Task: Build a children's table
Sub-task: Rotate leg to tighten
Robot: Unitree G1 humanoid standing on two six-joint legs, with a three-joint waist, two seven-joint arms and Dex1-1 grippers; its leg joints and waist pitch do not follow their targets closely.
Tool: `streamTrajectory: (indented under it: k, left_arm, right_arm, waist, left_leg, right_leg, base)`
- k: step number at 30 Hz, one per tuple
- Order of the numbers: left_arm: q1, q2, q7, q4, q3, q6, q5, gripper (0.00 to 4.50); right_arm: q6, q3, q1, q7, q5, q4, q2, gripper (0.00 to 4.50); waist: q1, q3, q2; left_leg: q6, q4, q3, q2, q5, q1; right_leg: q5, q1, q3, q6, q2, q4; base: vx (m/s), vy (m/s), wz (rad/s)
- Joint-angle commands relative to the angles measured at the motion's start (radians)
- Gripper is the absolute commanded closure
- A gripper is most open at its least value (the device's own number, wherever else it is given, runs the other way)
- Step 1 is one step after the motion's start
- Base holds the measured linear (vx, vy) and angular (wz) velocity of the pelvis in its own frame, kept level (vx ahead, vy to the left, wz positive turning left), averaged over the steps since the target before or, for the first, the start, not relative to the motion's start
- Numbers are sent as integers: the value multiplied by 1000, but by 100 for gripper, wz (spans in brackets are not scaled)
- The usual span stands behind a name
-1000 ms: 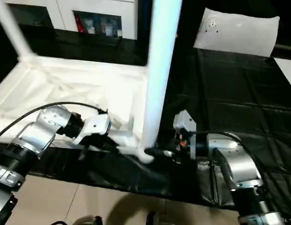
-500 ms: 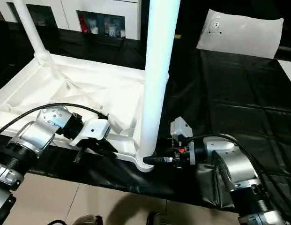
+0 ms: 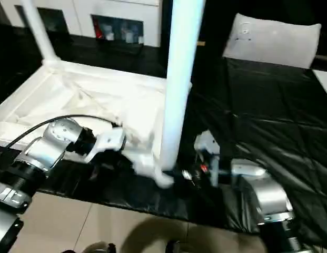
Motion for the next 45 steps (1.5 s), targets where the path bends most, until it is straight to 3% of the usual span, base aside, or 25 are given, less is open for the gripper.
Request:
streamTrajectory:
  k: [1,3,5,6,8,9,10,12,15,16,18,22,23,24,26,27,28,30,31,34,38,40,43,45]
  left_arm:
    - [9,-117,138,29,-30,72,-11,450]
    - [-6,-180,229,45,7,123,-29,450]
    - [-24,-238,322,57,45,176,-44,450]
    - [-42,-292,411,64,83,226,-49,450]
    - [-50,-315,449,67,98,246,-49,450]
    - [-63,-343,521,85,120,251,-39,450]
    - [-69,-356,546,92,127,257,-34,450]
    - [-79,-384,608,101,143,266,-22,450]
    - [-80,-397,628,94,147,276,-15,450]
    - [-75,-397,628,79,148,280,-8,450]
    - [-64,-386,620,64,141,273,1,450]
    - [-31,-338,568,32,113,241,11,450]
    - [-23,-324,551,22,107,232,13,450]
    - [-9,-298,517,5,97,226,12,450]
    - [13,-255,446,-19,79,188,8,450]
    - [13,-255,446,-19,79,188,8,450]
    - [28,-228,400,-36,68,177,6,450]
    - [33,-216,382,-42,62,168,6,450]
    - [42,-186,330,-47,45,120,5,450]
    - [48,-153,275,-53,28,86,-1,450]
    - [57,-59,99,-65,-14,16,-20,450]
    - [55,-38,71,-59,-21,0,-16,450]
    - [52,-12,28,-50,-32,-36,-15,450]
    - [49,26,-53,-46,-52,-78,-23,450]
  right_arm:
    - [35,57,-9,-102,-6,-26,86,251]
    - [61,48,-26,-220,-38,-16,151,253]
    - [83,41,-44,-332,-67,-7,215,253]
    - [114,30,-65,-453,-96,10,285,253]
    - [128,25,-75,-506,-110,19,315,254]
    - [136,14,-96,-596,-132,49,366,254]
    - [139,7,-105,-634,-139,62,388,254]
    - [142,-1,-123,-704,-154,87,433,255]
    - [139,-2,-133,-738,-165,95,461,255]
    - [125,-1,-133,-738,-171,85,475,186]
    - [121,-4,-127,-737,-170,70,474,186]
    - [103,-23,-109,-710,-158,47,436,137]
    - [95,-26,-104,-695,-155,40,420,137]
    - [84,-38,-96,-671,-149,28,387,131]
    - [65,-54,-86,-604,-130,8,329,107]
    - [65,-54,-86,-604,-130,8,329,99]
    - [49,-67,-77,-550,-117,-2,286,94]
    - [43,-72,-74,-526,-113,-7,270,72]
    - [33,-79,-64,-451,-94,-19,222,72]
    - [13,-71,-55,-365,-78,-27,159,55]
    - [-21,-55,-51,-134,-22,-26,2,21]
    - [-28,-59,-57,-84,-10,-18,-26,6]
    - [-34,-55,-68,-24,-3,-3,-62,6]
    - [-24,-35,-79,81,19,1,-115,6]
  waist:
    - [-11,-33,-15]
    - [-27,-35,-11]
    - [-41,-40,-6]
    - [-48,-40,-1]
    - [-63,-44,3]
    - [-68,-44,4]
    - [-74,-44,6]
    - [-77,-44,-2]
    - [-72,-44,1]
    - [-72,-43,0]
    - [-70,-45,1]
    - [-70,-51,-3]
    - [-69,-53,-2]
    - [-61,-56,-4]
    - [-56,-57,-6]
    - [-53,-59,-7]
    - [-47,-61,-6]
    - [-40,-63,-6]
    - [-38,-69,-6]
    - [-35,-70,-6]
    - [-25,-61,-3]
    - [-21,-58,0]
    - [-18,-58,-2]
    - [-17,-61,-7]
  left_leg:
    - [24,-66,-19,21,-314,6]
    - [17,-65,-25,21,-357,15]
    - [14,-75,-35,26,-373,2]
    - [15,-79,-37,30,-396,3]
    - [13,-81,-43,33,-428,6]
    - [20,-85,-43,37,-429,0]
    - [23,-86,-41,34,-435,2]
    - [35,-82,-34,28,-418,5]
    - [54,-84,-32,29,-366,-1]
    - [59,-87,-30,32,-360,-6]
    - [64,-86,-27,32,-345,-8]
    - [88,-83,-26,31,-271,-27]
    - [92,-81,-26,32,-256,-27]
    - [95,-78,-21,38,-225,-18]
    - [116,-71,-10,32,-195,-13]
    - [124,-68,-8,31,-178,-14]
    - [145,-65,-7,28,-137,-23]
    - [152,-60,-5,28,-109,-26]
    - [160,-57,-6,27,-68,-30]
    - [195,-49,-4,26,-8,-32]
    - [188,-51,-4,30,-90,-33]
    - [146,-55,-5,36,-144,-27]
    - [110,-56,-6,39,-169,-22]
    - [113,-56,-8,38,-158,-23]
  right_leg:
    - [-773,29,31,-38,-85,-126]
    - [-800,24,18,-20,-84,-138]
    - [-747,42,7,-21,-84,-134]
    - [-708,42,0,-29,-84,-137]
    - [-662,46,-16,-46,-91,-139]
    - [-608,51,-14,-55,-92,-137]
    - [-580,44,-12,-71,-92,-135]
    - [-574,36,-5,-83,-94,-136]
    - [-539,37,7,-97,-98,-130]
    - [-489,38,12,-111,-95,-123]
    - [-458,40,17,-122,-98,-117]
    - [-395,54,20,-135,-101,-103]
    - [-376,54,22,-142,-101,-100]
    - [-344,46,26,-155,-103,-98]
    - [-287,41,31,-188,-95,-89]
    - [-267,43,31,-193,-93,-86]
    - [-222,48,30,-205,-93,-77]
    - [-189,49,31,-215,-93,-69]
    - [-135,57,31,-223,-92,-60]
    - [-18,54,30,-251,-85,-46]
    - [-137,53,27,-237,-84,-56]
    - [-256,47,26,-209,-86,-68]
    - [-290,43,28,-196,-84,-70]
    - [-260,46,28,-201,-84,-64]
  base:
    - [0,0,0]
    - [0,0,0]
    - [-41,57,-14]
    - [-34,72,-13]
    - [-29,74,-9]
    - [-18,68,-9]
    - [-3,54,-1]
    - [-2,27,0]
    - [0,0,0]
    - [0,0,0]
    - [0,0,0]
    - [0,0,0]
    - [0,0,0]
    - [50,-42,5]
    - [64,-52,12]
    - [57,-56,8]
    - [41,-58,2]
    - [44,-56,1]
    - [0,0,0]
    - [0,0,0]
    - [0,0,0]
    - [0,0,0]
    - [0,0,0]
    - [0,0,0]
